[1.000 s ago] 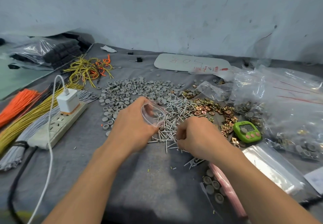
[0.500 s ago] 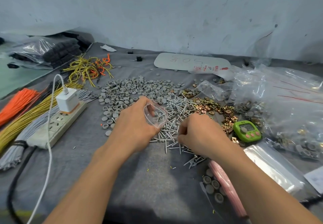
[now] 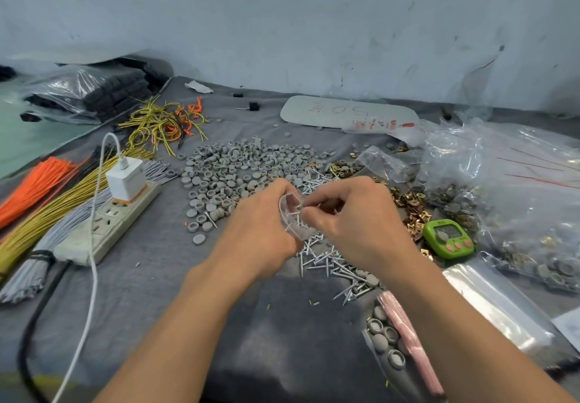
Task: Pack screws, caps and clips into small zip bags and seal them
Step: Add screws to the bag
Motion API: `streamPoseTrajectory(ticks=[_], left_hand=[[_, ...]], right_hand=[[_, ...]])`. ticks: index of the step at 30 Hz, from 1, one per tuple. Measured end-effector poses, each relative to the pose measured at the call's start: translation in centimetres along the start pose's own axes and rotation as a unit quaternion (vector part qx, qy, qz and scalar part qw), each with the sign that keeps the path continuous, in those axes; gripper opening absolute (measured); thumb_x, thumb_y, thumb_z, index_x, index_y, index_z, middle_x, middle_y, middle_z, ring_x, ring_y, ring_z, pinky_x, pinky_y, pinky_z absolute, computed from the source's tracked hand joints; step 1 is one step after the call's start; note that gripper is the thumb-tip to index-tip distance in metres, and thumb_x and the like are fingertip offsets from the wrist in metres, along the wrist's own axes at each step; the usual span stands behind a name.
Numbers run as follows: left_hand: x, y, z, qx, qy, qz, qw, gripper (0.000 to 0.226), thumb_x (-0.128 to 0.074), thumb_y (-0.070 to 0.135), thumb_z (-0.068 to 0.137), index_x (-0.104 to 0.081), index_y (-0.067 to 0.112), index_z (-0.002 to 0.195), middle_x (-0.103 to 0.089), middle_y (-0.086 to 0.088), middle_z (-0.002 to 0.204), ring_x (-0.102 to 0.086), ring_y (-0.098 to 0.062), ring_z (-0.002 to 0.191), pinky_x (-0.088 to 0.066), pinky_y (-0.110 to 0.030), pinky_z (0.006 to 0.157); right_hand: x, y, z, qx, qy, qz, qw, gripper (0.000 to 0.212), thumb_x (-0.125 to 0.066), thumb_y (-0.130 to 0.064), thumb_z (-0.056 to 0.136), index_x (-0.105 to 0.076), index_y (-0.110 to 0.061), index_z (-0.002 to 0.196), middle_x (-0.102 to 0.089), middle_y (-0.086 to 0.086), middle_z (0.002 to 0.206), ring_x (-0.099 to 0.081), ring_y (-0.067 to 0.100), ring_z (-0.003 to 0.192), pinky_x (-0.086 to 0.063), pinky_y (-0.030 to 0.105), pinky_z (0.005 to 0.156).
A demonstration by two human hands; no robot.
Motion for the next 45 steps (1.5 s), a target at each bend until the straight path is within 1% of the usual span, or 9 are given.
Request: streamPoseTrajectory(ticks=[6,10,15,18,24,31,34,39,45], left_hand=[[0.2,0.6,0.0,-0.01,0.005,-0.016,1.0,0.039,-0.081,0.036,0.071,-0.053,0.038,0.098,-0.064,0.017,0.083,-0.058,0.002,0.075,-0.036,-0.012,0.054],[1.2,-0.1,0.0,0.001,0.037,-0.053,0.998,0.035,-0.084,0.036,0.073,-0.054,0.037,0.092,-0.064,0.021,0.09,-0.056,0.01,0.08,-0.038,-0.008,0.062],[2.1,-0.5,-0.2,0.002,0.057,-0.061,0.997,0.032,-0.083,0.034,0.075,-0.057,0.035,0.093,-0.065,0.021,0.09,-0.057,0.01,0.082,-0.037,-0.002,0.066],[2.3,-0.7,-0.2,0.003,0.058,-0.056,0.997,0.034,-0.084,0.035,0.075,-0.057,0.034,0.096,-0.065,0.02,0.092,-0.057,0.009,0.085,-0.037,-0.003,0.066],[2.1,-0.5,-0.4,0.003,0.048,-0.031,0.998,0.037,-0.083,0.037,0.076,-0.054,0.036,0.099,-0.061,0.024,0.092,-0.052,0.012,0.083,-0.036,-0.006,0.061],[0.4,0.2,-0.1,-0.009,0.029,-0.008,1.0,0.037,-0.083,0.041,0.075,-0.05,0.037,0.091,-0.062,0.023,0.09,-0.056,0.006,0.082,-0.035,-0.01,0.063],[-0.4,0.8,0.0,-0.016,0.017,0.0,1.0,0.038,-0.082,0.038,0.076,-0.05,0.037,0.097,-0.064,0.017,0.092,-0.058,-0.007,0.083,-0.038,-0.024,0.067],[-1.0,1.7,0.1,-0.037,0.002,0.001,0.999,0.033,-0.076,0.031,0.075,-0.049,0.034,0.093,-0.058,0.015,0.078,-0.047,0.002,0.066,-0.037,-0.013,0.056],[-0.3,1.5,0.1,-0.017,0.008,-0.033,0.999,0.041,-0.084,0.034,0.072,-0.051,0.036,0.097,-0.062,0.02,0.085,-0.054,0.002,0.077,-0.033,-0.009,0.058]], right_hand=[[-0.8,0.1,0.4,-0.019,0.009,0.073,0.997,0.004,-0.08,-0.024,0.088,-0.084,-0.027,0.089,-0.062,-0.021,0.054,-0.053,-0.002,0.049,-0.037,0.009,0.049],[2.3,2.5,0.8,-0.067,0.073,0.039,0.994,0.008,-0.08,-0.029,0.089,-0.081,-0.03,0.081,-0.066,-0.022,0.057,-0.056,-0.005,0.046,-0.039,0.009,0.043],[-1.7,4.8,-0.5,-0.104,-0.14,-0.205,0.963,0.008,-0.076,-0.026,0.088,-0.08,-0.032,0.085,-0.068,-0.017,0.074,-0.064,0.005,0.063,-0.051,0.022,0.055],[-3.1,5.0,-1.3,-0.086,-0.176,-0.258,0.946,0.008,-0.07,-0.024,0.088,-0.078,-0.026,0.086,-0.073,-0.008,0.078,-0.069,0.015,0.074,-0.058,0.031,0.067],[-1.4,5.4,-1.0,-0.099,-0.131,-0.224,0.961,0.008,-0.075,-0.027,0.09,-0.078,-0.028,0.082,-0.07,-0.014,0.069,-0.064,0.005,0.062,-0.051,0.025,0.057],[4.5,3.0,-0.1,-0.062,0.061,-0.013,0.996,0.013,-0.082,-0.028,0.082,-0.078,-0.033,0.07,-0.07,-0.021,0.064,-0.064,-0.003,0.059,-0.044,0.011,0.051],[3.5,1.2,0.0,-0.033,0.048,-0.014,0.998,0.012,-0.084,-0.027,0.08,-0.078,-0.032,0.07,-0.069,-0.02,0.063,-0.064,-0.002,0.061,-0.046,0.01,0.053],[-0.1,-0.1,0.2,-0.02,0.007,-0.025,0.999,0.003,-0.081,-0.031,0.083,-0.083,-0.031,0.083,-0.067,-0.01,0.061,-0.059,0.005,0.057,-0.04,0.011,0.05],[0.9,0.8,0.3,-0.042,0.037,0.022,0.998,0.009,-0.077,-0.034,0.09,-0.083,-0.031,0.084,-0.07,-0.016,0.063,-0.062,-0.002,0.057,-0.043,0.012,0.047]])
Point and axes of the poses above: each hand's wrist, its own z-axis towards the middle knuckle, its own x-axis out of the back of the hand, y = z × x, the point moved 10 cm from there along z, towards the middle knuckle
